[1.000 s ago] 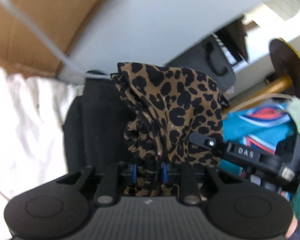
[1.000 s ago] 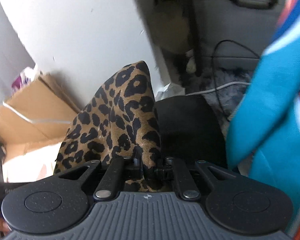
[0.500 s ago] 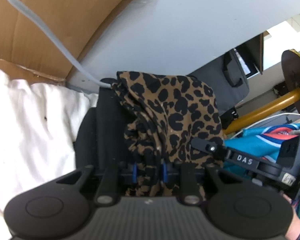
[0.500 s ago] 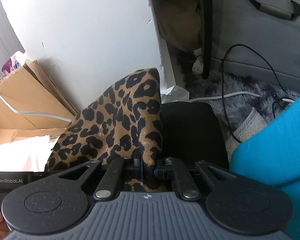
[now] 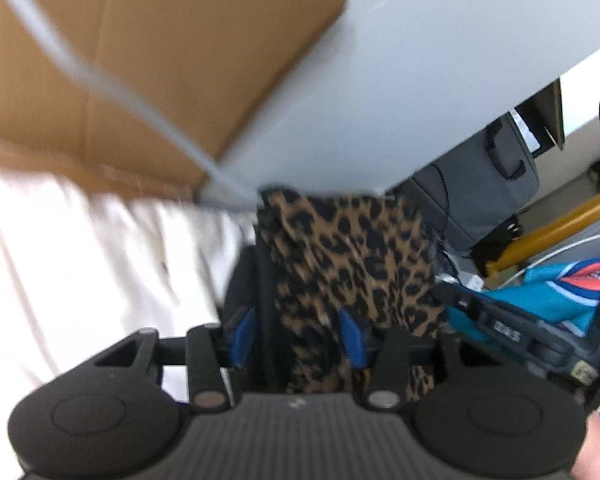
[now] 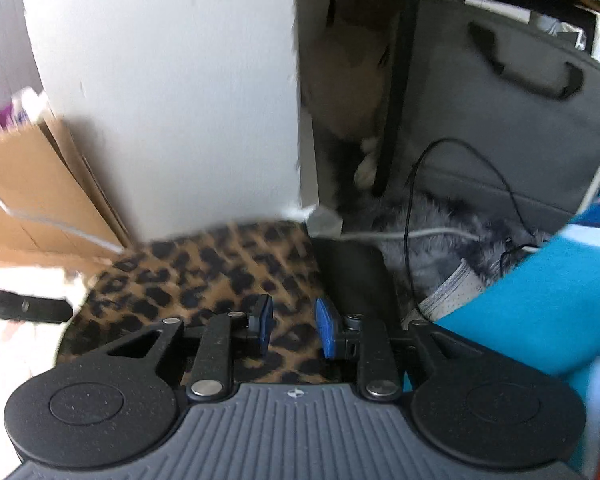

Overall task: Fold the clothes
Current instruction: 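Lower the trouser bundle onto the black garment with both tools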

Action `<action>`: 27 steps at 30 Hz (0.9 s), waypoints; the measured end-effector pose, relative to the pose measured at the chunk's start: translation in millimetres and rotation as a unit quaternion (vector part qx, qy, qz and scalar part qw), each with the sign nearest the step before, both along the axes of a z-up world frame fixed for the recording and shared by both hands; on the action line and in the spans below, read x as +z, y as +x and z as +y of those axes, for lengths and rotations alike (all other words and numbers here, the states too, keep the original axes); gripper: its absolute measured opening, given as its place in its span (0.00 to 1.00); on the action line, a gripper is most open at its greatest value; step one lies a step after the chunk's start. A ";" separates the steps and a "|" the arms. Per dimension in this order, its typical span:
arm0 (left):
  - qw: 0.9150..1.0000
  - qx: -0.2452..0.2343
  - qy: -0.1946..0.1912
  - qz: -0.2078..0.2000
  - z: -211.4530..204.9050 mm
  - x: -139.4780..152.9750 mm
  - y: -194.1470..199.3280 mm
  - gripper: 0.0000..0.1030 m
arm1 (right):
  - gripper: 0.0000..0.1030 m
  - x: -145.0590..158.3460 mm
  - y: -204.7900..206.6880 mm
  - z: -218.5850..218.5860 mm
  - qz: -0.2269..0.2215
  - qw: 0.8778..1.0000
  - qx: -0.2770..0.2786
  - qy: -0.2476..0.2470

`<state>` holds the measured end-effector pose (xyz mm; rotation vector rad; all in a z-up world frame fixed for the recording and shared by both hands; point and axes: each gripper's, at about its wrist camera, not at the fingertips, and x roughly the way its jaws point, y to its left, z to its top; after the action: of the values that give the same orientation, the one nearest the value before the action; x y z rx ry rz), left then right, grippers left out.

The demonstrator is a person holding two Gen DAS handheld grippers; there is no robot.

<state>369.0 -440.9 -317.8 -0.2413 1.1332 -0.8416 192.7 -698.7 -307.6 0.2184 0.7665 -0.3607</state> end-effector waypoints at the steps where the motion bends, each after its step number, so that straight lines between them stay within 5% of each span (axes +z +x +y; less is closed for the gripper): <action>1: 1.000 -0.003 -0.001 -0.012 0.5 9.1 2.0 0.33 | 0.25 4.1 -5.9 3.4 -0.012 1.000 -0.001 0.000; 6: 0.997 -0.041 -0.005 -0.072 -14.9 43.1 -5.2 0.23 | 0.26 8.2 -29.9 22.0 -0.046 0.999 -0.013 0.004; 11: 0.991 -0.092 0.003 -0.101 -46.7 47.2 -28.5 0.16 | 0.26 -1.1 -44.0 34.7 -0.065 0.997 -0.040 0.024; 15: 0.989 -0.098 0.023 -0.105 -60.7 32.3 -36.4 0.15 | 0.26 -13.4 -45.8 49.1 -0.056 0.998 -0.027 0.029; 20: 0.982 -0.107 0.095 -0.124 -62.3 -1.3 -40.7 0.12 | 0.26 -34.2 -43.7 62.9 -0.034 0.998 -0.020 0.046; 27: 0.981 -0.105 0.089 -0.135 -52.3 -17.2 -38.5 0.04 | 0.38 -49.1 -59.7 60.4 -0.016 0.998 -0.044 0.030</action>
<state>330.5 -493.1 -335.0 0.1407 0.9801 -0.9213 132.9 -638.3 -356.7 0.3141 0.7387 -0.4174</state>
